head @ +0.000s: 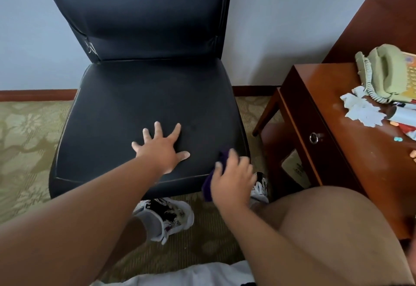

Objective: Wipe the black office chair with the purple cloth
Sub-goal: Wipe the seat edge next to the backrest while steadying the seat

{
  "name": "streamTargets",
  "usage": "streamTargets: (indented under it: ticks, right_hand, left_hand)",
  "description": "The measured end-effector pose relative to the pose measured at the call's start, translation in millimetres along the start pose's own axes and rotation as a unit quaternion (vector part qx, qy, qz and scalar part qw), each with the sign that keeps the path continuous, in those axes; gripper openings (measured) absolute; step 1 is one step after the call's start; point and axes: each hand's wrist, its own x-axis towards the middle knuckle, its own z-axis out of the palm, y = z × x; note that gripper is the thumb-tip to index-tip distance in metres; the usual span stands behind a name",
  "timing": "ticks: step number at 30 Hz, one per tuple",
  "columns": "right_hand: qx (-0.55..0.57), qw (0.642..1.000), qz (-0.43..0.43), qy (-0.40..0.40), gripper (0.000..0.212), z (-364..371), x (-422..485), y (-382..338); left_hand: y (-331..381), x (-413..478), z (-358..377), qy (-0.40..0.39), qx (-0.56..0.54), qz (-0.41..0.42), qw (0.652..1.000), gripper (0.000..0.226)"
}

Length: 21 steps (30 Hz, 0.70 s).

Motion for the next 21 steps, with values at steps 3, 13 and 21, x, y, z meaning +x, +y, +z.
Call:
streamTargets:
  ticks: [3, 13, 21]
  right_hand:
    - [-0.029, 0.993, -0.111, -0.038, 0.057, 12.3, -30.1, -17.5]
    - [0.008, 1.000, -0.002, -0.012, 0.040, -13.7, 30.0, 19.6]
    - [0.076, 0.994, 0.069, -0.038, 0.049, -14.1, 43.1, 14.6]
  left_hand:
    - [5.1, 2.3, 5.6, -0.018, 0.001, -0.032, 0.999, 0.082]
    - [5.8, 4.8, 6.5, -0.023, -0.011, -0.031, 0.999, 0.082]
    - [20.8, 8.9, 0.9, -0.046, -0.005, -0.060, 0.997, 0.083]
